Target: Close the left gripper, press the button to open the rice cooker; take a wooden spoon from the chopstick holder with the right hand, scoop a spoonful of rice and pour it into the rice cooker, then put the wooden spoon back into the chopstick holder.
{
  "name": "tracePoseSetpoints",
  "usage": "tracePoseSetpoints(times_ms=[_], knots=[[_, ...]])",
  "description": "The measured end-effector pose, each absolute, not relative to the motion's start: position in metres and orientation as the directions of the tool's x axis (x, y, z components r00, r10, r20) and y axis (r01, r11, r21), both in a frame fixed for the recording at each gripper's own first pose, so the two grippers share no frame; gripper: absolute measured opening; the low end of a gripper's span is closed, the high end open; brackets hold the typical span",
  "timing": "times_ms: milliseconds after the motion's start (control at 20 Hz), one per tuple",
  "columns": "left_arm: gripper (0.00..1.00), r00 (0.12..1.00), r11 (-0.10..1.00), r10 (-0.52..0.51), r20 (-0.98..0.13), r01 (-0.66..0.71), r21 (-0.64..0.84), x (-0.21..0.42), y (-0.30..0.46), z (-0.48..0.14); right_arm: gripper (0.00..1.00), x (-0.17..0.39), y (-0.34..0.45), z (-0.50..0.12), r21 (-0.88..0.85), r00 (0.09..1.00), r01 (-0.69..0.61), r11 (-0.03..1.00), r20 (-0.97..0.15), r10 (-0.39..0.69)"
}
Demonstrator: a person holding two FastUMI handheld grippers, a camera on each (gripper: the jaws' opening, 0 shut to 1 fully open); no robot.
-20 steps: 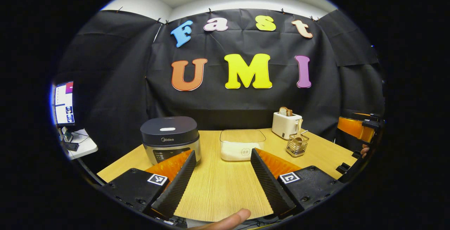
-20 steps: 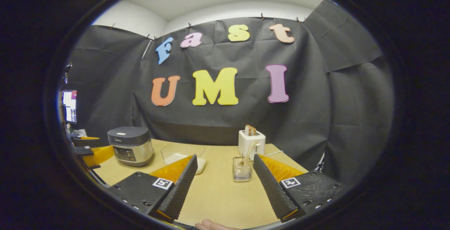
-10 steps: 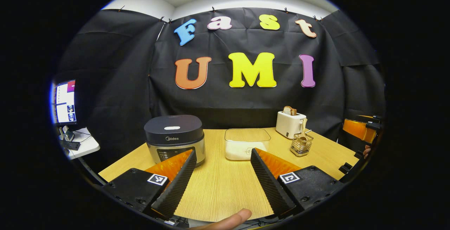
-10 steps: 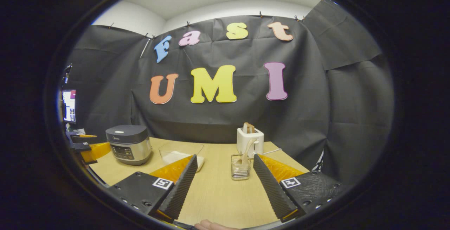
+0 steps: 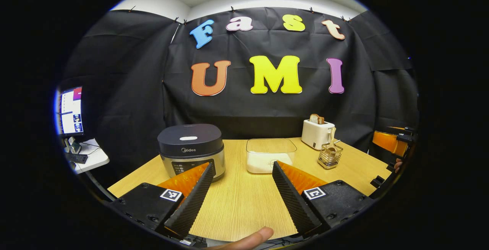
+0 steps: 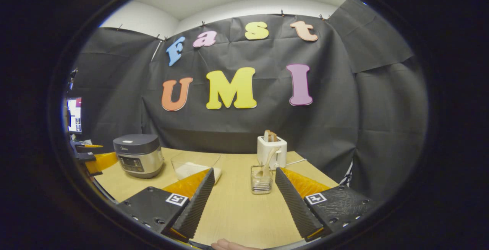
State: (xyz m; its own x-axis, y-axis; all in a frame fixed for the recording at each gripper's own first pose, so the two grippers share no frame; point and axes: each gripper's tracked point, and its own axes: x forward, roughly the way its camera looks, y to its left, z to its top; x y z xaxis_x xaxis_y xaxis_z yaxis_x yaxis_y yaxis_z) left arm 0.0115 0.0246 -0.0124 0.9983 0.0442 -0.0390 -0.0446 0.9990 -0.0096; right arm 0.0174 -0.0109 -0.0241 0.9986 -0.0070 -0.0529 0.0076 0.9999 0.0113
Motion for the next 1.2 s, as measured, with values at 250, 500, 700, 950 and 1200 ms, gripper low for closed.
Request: tracePoseSetpoints(times_ms=[250, 500, 700, 950, 1200], knots=[[0.99, 0.996, 0.998, 0.065, -0.065, -0.065, -0.012, 0.020, 0.035, -0.021, 0.95, 0.066, -0.026, -0.008, -0.042, 0.999, 0.043, 0.998, -0.027, -0.044], [1.00, 0.992, 0.995, 0.103, -0.075, -0.103, 0.008, 0.032, 0.050, -0.031, 0.96, 0.125, -0.032, -0.007, -0.083, 0.997, 0.055, 0.995, -0.055, -0.060], [1.00, 0.989, 0.992, 0.129, -0.066, -0.129, -0.008, 0.041, 0.061, -0.029, 0.96, 0.149, -0.016, -0.017, -0.062, 0.995, 0.021, 0.998, -0.099, -0.027], [1.00, 0.983, 0.983, 0.175, -0.056, -0.178, -0.044, 0.064, 0.084, -0.010, 0.95, 0.161, -0.007, -0.022, -0.046, 0.993, -0.013, 0.999, -0.116, 0.008], [0.99, 0.974, 0.974, 0.194, -0.115, -0.205, -0.092, 0.101, 0.116, 0.006, 0.95, 0.163, -0.013, -0.021, -0.040, 0.994, -0.012, 0.999, -0.110, 0.007]])
